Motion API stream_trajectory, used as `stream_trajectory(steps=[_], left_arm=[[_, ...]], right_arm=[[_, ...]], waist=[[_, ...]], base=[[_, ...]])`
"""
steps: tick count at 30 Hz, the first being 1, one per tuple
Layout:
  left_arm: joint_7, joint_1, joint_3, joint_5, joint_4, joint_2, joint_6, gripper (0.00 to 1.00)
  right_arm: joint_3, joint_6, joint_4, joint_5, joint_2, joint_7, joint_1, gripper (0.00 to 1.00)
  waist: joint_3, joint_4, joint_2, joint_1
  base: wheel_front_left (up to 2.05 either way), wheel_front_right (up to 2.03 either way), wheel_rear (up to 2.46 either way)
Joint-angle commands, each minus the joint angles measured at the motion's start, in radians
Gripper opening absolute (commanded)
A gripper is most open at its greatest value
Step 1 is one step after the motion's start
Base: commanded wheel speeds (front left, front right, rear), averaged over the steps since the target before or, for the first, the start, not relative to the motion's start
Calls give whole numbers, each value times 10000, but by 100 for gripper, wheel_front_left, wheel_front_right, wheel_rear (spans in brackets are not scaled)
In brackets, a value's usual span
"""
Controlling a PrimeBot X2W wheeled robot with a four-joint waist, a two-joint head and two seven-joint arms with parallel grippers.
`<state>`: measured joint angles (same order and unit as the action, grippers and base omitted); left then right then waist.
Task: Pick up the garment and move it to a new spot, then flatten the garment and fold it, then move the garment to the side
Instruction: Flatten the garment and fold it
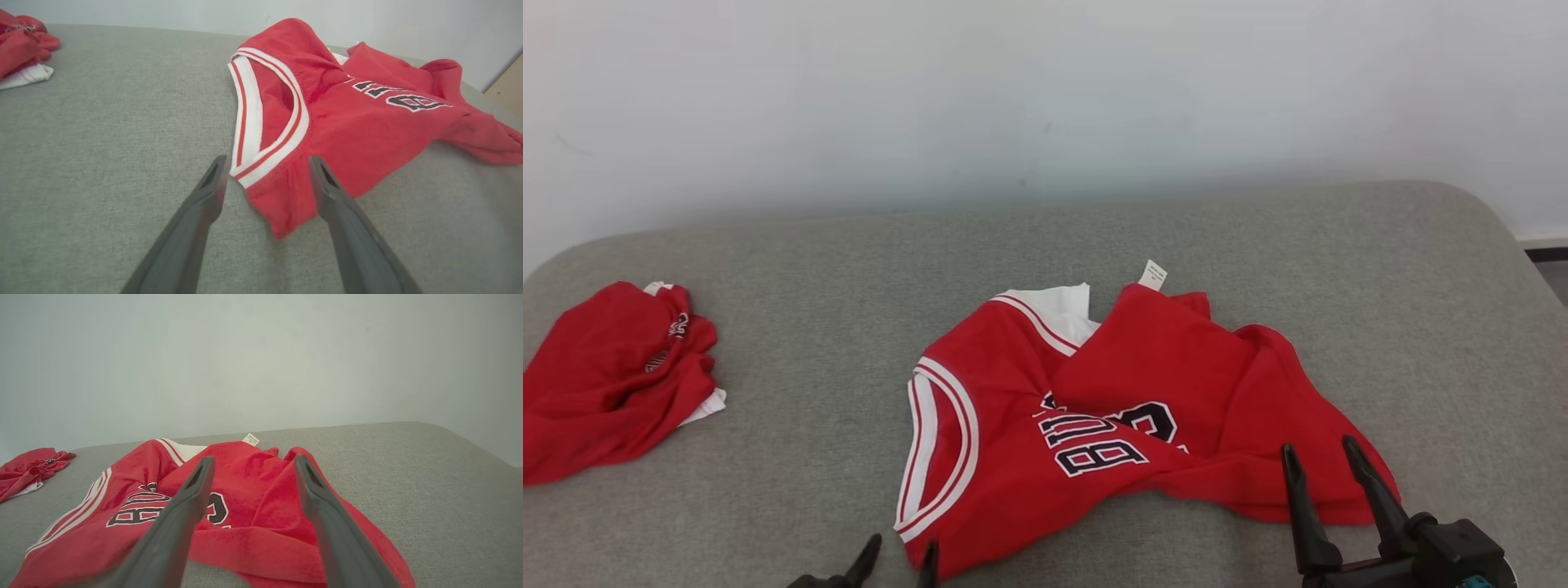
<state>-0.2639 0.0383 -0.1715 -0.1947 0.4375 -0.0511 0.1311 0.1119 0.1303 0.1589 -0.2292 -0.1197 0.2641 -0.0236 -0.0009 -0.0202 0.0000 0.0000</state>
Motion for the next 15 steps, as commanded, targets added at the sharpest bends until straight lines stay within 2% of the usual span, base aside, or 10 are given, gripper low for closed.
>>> stream_trajectory(steps=[1, 12, 13, 14, 15], left_arm=[[-8, 194, -91, -206, 322, -13, -13, 100], [2, 1079, -845, -851, 2522, -120, -11, 100], [5, 1142, -895, -921, 2596, -110, -11, 47], [5, 1202, -969, -1017, 2618, -99, -10, 0], [4, 1266, -1044, -1058, 2527, -93, -10, 0]], right_arm=[[23, 11, 49, 57, -23, 5, 69, 100], [-53, 11, 131, 164, 64, 5, 349, 100], [-53, 11, 134, 170, 85, 5, 341, 100], [-41, 11, 130, 169, 102, 5, 336, 100], [-47, 11, 124, 170, 111, 5, 326, 100]], waist=[[185, -228, 0, 0], [594, -506, 0, 0], [576, -491, 0, 0], [547, -466, 0, 0], [504, -437, 0, 0]], base=[[0, 0, 0], [0, 0, 0], [0, 0, 0], [0, 0, 0], [0, 0, 0]])
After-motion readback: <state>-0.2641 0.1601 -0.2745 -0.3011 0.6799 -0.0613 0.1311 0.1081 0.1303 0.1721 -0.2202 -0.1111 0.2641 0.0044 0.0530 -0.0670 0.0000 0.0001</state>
